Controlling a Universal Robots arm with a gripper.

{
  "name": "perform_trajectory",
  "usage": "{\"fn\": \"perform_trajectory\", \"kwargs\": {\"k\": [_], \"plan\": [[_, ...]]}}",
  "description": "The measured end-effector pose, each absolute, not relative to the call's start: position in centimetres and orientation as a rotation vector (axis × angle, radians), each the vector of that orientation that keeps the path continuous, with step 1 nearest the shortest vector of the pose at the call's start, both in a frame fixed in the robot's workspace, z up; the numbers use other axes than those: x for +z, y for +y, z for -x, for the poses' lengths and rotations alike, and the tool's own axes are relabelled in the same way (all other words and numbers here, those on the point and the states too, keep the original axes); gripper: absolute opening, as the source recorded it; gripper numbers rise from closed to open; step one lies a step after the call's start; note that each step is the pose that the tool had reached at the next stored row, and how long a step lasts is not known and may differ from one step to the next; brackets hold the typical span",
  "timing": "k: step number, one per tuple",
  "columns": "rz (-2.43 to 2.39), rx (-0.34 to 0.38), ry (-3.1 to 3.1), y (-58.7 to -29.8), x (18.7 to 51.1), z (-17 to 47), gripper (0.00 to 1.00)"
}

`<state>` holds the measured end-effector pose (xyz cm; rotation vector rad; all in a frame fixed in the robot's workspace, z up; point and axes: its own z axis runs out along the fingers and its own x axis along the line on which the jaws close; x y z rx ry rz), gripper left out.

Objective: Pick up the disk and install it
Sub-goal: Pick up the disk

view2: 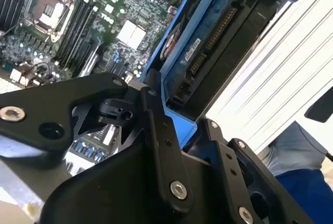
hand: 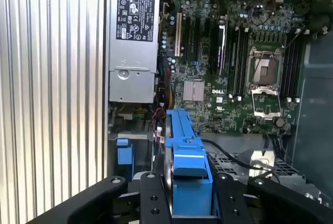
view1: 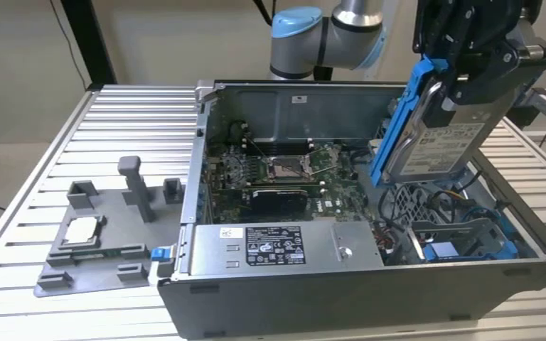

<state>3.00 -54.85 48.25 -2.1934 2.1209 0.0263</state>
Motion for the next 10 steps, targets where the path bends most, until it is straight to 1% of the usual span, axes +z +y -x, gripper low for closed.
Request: {"fn": "perform_trajectory", "kwargs": {"k": [10], "plan": [[2.166, 0.026, 2.151, -55.1, 48.1, -4.4, 0.00]]}}
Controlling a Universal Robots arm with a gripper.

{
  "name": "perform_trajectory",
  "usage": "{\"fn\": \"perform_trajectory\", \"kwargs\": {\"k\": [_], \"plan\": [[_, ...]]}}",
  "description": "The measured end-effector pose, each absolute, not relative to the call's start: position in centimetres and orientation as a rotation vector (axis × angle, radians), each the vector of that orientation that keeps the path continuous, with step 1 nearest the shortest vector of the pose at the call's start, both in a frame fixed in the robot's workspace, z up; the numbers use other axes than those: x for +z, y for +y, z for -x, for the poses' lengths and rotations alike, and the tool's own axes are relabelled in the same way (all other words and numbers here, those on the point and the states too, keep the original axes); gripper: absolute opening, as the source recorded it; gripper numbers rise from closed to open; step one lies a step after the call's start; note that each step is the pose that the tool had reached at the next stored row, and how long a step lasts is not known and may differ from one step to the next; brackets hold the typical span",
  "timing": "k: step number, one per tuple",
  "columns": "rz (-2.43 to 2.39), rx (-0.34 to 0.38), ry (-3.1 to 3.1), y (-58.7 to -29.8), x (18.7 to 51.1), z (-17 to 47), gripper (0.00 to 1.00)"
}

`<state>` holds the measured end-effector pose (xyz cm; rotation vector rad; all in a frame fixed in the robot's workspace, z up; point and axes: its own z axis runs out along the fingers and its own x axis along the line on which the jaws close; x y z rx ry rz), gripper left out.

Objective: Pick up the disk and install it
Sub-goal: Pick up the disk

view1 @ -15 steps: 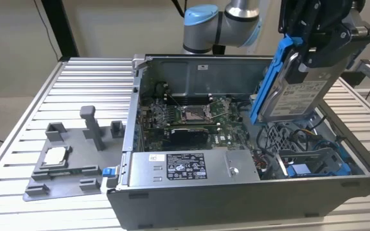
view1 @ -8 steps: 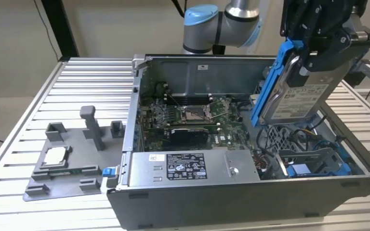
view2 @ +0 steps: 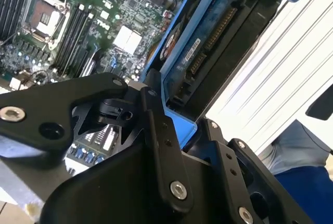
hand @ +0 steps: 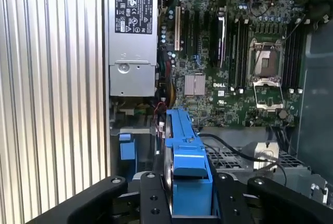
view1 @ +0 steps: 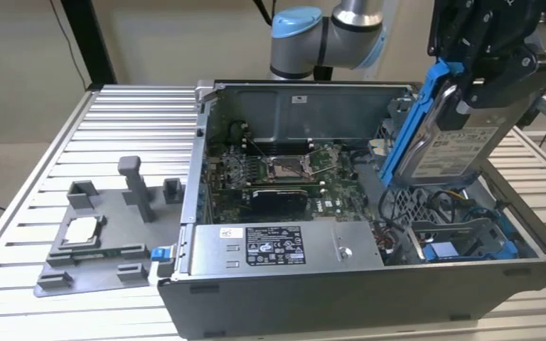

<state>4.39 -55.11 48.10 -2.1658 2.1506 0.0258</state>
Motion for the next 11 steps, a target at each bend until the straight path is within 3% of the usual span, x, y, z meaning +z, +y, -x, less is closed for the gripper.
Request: {"fn": "perform_trajectory", "kwargs": {"k": [11], "plan": [[2.166, 0.026, 2.151, -56.1, 48.1, -6.7, 0.00]]}}
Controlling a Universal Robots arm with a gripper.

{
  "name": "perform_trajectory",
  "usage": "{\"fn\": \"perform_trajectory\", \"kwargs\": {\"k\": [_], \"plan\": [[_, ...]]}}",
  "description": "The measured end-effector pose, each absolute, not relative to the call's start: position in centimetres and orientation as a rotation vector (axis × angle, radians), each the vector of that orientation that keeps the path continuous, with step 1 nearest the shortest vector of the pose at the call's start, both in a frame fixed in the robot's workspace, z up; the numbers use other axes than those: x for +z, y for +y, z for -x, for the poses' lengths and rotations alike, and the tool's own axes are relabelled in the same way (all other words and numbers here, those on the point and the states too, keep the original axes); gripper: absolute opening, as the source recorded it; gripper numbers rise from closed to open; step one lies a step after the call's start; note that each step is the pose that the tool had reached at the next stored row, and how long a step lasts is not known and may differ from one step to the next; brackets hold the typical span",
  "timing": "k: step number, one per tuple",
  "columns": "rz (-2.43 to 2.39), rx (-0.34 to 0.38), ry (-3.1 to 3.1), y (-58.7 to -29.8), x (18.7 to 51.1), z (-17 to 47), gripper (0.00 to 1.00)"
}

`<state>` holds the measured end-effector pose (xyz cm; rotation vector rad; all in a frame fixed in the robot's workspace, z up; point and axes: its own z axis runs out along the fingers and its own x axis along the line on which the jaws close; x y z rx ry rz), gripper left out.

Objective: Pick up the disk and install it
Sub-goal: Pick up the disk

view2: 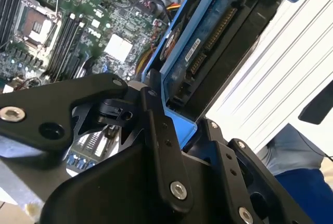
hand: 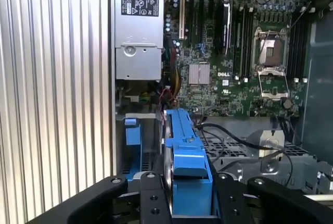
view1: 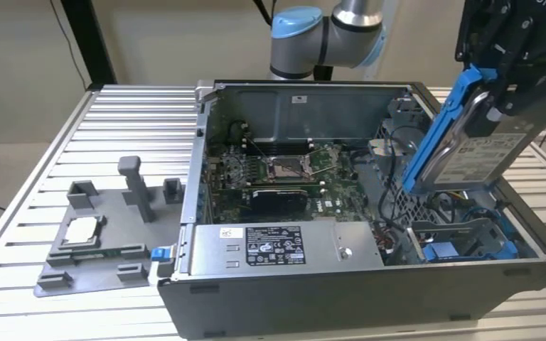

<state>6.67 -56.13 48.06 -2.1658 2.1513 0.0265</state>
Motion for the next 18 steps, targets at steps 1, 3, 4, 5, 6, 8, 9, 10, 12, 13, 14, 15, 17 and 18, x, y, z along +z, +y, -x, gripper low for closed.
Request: {"fn": "perform_trajectory", "kwargs": {"k": [1, 3, 4, 5, 6, 8, 9, 10, 12, 13, 14, 15, 17, 18], "plan": [[2.166, 0.026, 2.151, -56.3, 48.1, -6.8, 0.00], [2.166, 0.027, 2.151, -56.6, 48.0, -7.1, 0.00], [2.166, 0.027, 2.151, -56.8, 48.0, -7.2, 0.00], [2.166, 0.027, 2.151, -57.0, 48.0, -7.3, 0.00], [2.166, 0.027, 2.151, -57.2, 48.0, -7.4, 0.00], [2.165, 0.027, 2.151, -57.6, 48.0, -7.5, 0.00], [2.165, 0.027, 2.152, -57.9, 48.0, -7.6, 0.00], [2.165, 0.027, 2.152, -58.0, 47.9, -7.7, 0.00], [2.165, 0.027, 2.152, -58.4, 47.9, -7.9, 0.00], [2.165, 0.027, 2.152, -58.6, 47.8, -7.9, 0.00], [2.165, 0.027, 2.152, -58.8, 47.8, -8.1, 0.00], [2.165, 0.027, 2.152, -58.9, 47.7, -8.2, 0.00], [2.165, 0.027, 2.152, -59.0, 47.7, -8.4, 0.00], [2.165, 0.027, 2.152, -59.0, 47.6, -8.4, 0.00]]}}
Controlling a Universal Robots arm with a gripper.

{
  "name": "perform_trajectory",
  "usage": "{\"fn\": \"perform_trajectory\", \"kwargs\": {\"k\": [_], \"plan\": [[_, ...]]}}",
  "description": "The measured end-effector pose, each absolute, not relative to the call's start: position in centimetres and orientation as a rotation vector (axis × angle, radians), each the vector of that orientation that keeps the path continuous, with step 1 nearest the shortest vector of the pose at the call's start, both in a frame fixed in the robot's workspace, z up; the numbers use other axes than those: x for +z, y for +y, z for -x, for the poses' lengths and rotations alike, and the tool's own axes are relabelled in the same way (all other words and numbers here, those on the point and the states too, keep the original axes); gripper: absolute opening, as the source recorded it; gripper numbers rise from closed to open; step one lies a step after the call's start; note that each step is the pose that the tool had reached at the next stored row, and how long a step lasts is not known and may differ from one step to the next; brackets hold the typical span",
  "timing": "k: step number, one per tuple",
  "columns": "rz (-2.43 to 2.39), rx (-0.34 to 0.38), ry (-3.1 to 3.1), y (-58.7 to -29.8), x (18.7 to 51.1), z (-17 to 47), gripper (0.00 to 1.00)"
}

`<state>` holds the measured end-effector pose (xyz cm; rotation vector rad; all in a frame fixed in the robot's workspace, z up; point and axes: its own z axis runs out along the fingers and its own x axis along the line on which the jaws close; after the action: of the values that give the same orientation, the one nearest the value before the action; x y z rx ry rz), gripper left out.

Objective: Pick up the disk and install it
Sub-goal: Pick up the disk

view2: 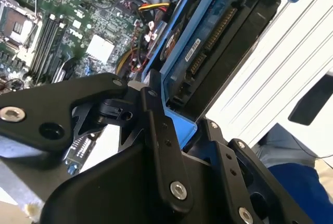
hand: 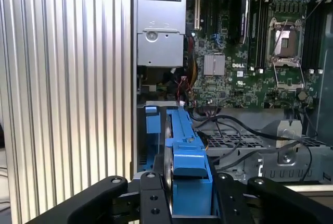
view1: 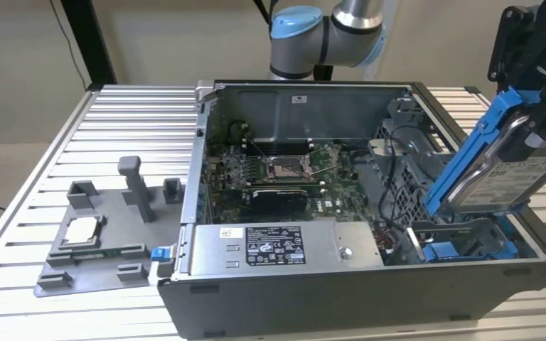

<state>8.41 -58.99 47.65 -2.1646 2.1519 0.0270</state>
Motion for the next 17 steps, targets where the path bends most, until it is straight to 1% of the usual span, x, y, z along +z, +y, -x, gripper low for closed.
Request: {"fn": "perform_trajectory", "kwargs": {"k": [7, 17], "plan": [[2.164, 0.027, 2.152, -59.0, 47.5, -8.5, 0.00], [2.162, 0.032, 2.150, -59.3, 45.9, -8.7, 0.00]]}}
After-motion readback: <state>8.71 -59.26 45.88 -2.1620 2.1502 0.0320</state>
